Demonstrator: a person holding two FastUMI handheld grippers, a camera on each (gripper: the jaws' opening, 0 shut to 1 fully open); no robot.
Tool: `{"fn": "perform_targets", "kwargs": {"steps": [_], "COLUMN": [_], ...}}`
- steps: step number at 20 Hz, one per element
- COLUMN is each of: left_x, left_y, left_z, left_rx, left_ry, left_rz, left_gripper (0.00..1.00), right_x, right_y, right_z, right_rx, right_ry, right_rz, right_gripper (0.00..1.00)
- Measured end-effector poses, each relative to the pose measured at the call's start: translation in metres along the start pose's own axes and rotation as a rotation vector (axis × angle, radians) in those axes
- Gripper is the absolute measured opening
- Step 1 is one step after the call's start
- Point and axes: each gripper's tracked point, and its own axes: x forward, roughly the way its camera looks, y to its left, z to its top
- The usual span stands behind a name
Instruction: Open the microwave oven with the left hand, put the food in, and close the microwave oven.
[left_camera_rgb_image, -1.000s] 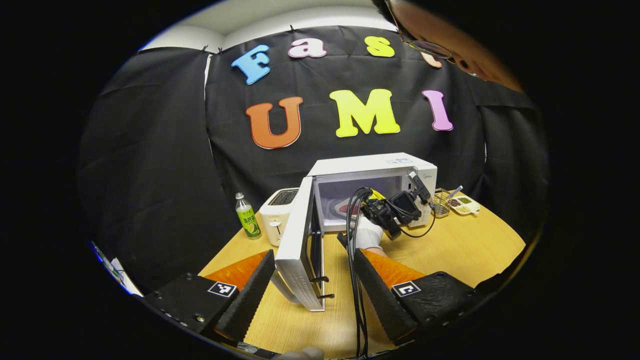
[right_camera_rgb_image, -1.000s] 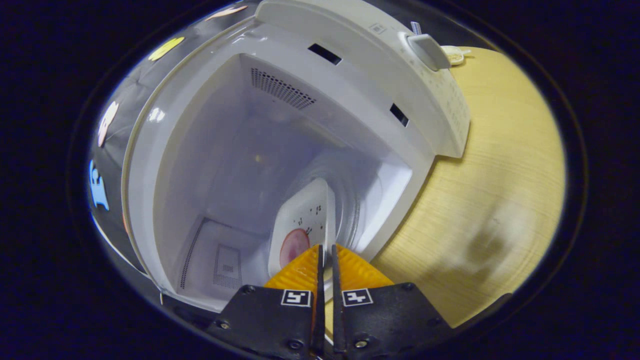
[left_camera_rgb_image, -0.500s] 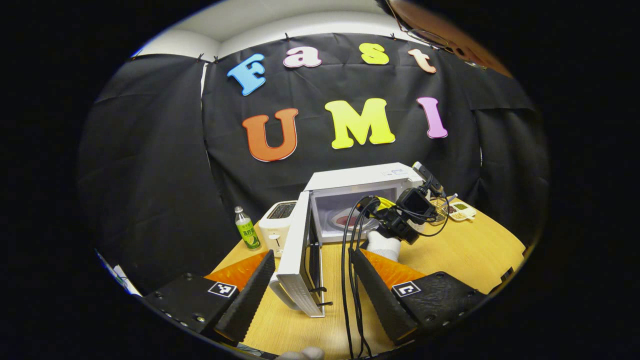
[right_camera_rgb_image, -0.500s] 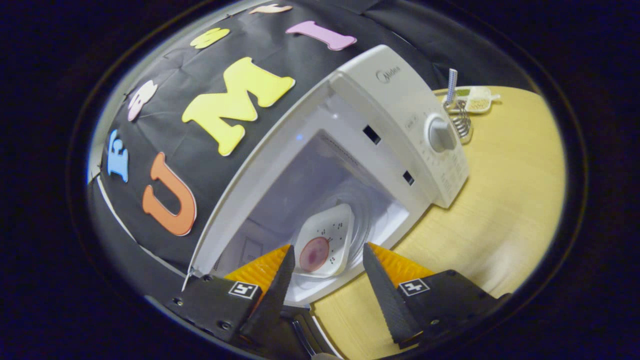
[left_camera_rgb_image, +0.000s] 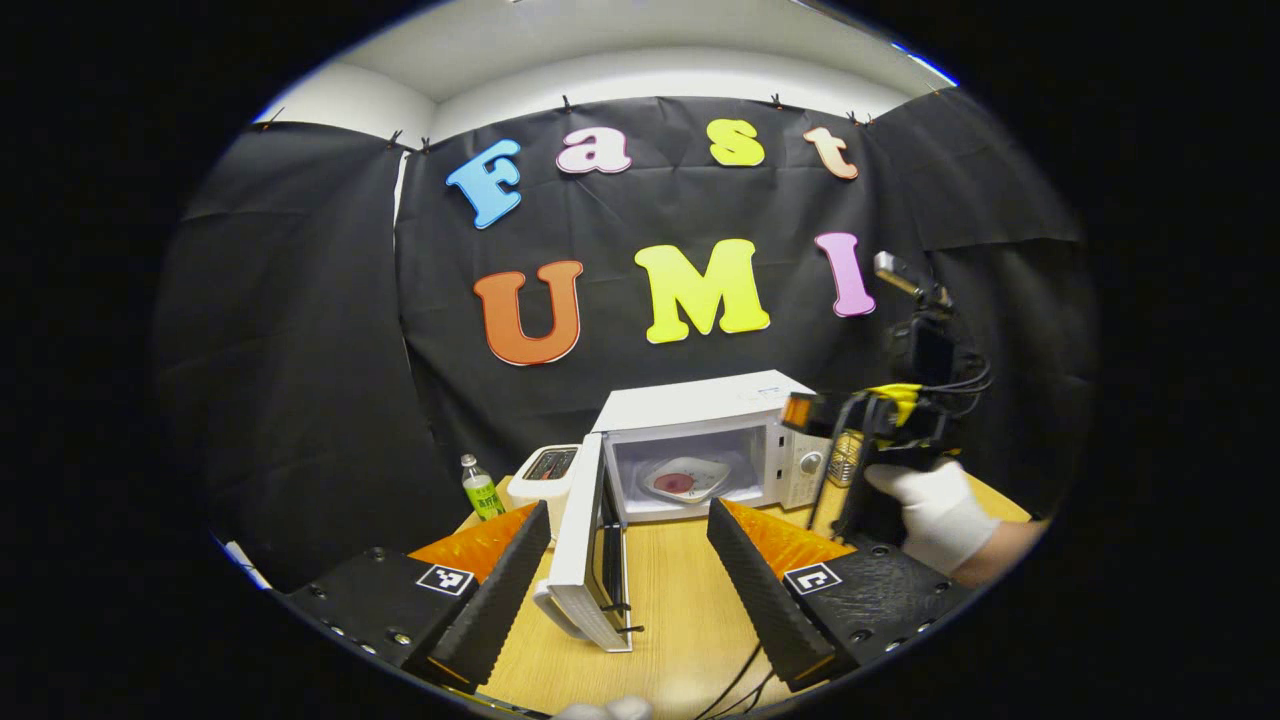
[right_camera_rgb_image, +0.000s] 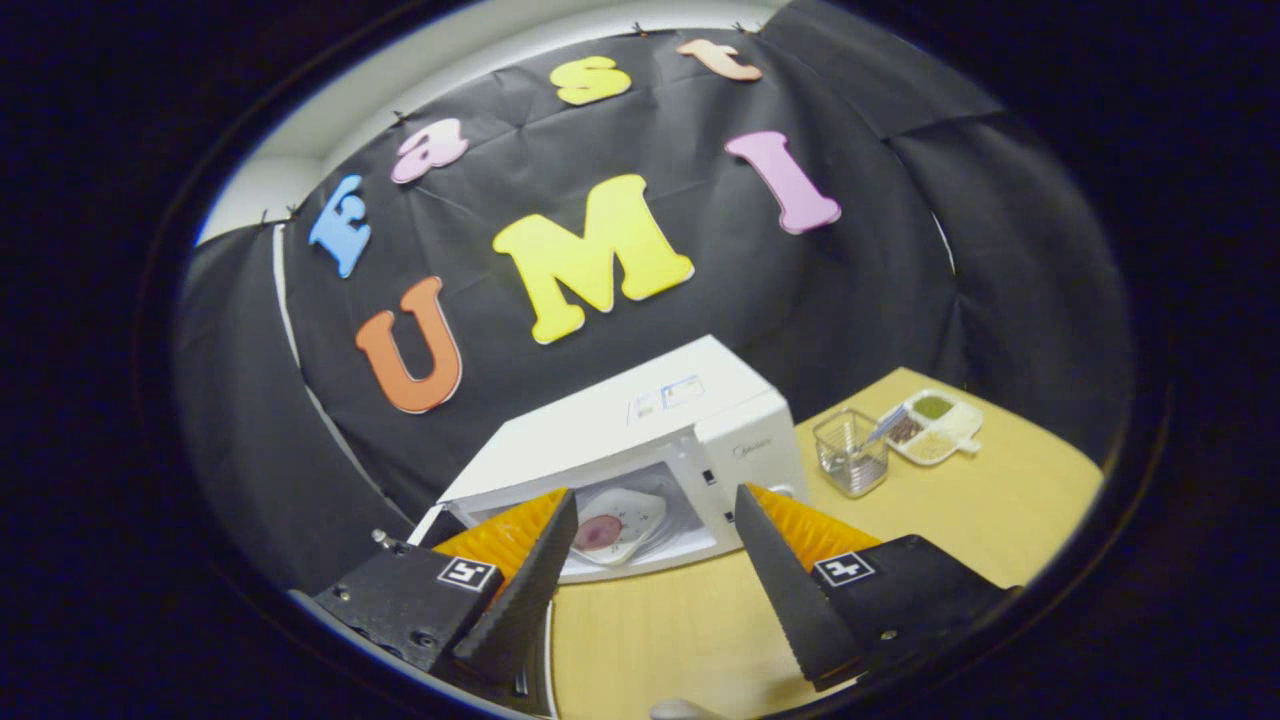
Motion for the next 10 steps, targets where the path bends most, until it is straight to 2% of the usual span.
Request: {"fn": "perform_targets", "kwargs": {"steps": [1, 2, 3, 4, 5, 6, 7, 8, 9, 10], "left_x": [0.003, 0.005, 0.009, 0.013, 0.016, 0.021, 0.026, 0.03, 0.034, 0.038], "left_y": [-0.004, -0.008, -0.012, -0.014, -0.017, -0.021, -0.025, -0.029, -0.034, -0.035], "left_z": [0.005, 0.009, 0.015, 0.022, 0.027, 0.032, 0.037, 0.042, 0.047, 0.051], "left_rx": [-0.001, -0.001, -0.001, -0.003, -0.007, -0.015, -0.027, -0.04, -0.05, -0.052], "left_ry": [-0.009, -0.018, -0.033, -0.049, -0.063, -0.078, -0.092, -0.105, -0.116, -0.125], "left_rz": [-0.011, -0.02, -0.03, -0.036, -0.043, -0.049, -0.056, -0.063, -0.072, -0.081], "left_gripper": [0.96, 0.96, 0.96, 0.96, 0.96, 0.97, 0.97, 0.97, 0.97, 0.97], "right_x": [-0.021, -0.039, -0.057, -0.074, -0.089, -0.1, -0.112, -0.124, -0.135, -0.145], "right_y": [-0.004, -0.01, -0.019, -0.03, -0.042, -0.055, -0.067, -0.081, -0.092, -0.102], "right_z": [0.017, 0.029, 0.04, 0.051, 0.062, 0.068, 0.075, 0.08, 0.085, 0.09], "right_rx": [-0.036, -0.068, -0.096, -0.125, -0.148, -0.171, -0.191, -0.204, -0.213, -0.221], "right_ry": [-0.029, -0.048, -0.057, -0.072, -0.085, -0.088, -0.093, -0.093, -0.096, -0.094], "right_rz": [0.019, 0.032, 0.034, 0.026, 0.01, -0.009, -0.029, -0.052, -0.07, -0.088], "right_gripper": [0.9, 1.0, 0.9, 1.0, 0.9, 1.0, 1.0, 0.9, 1.0, 1.0]}}
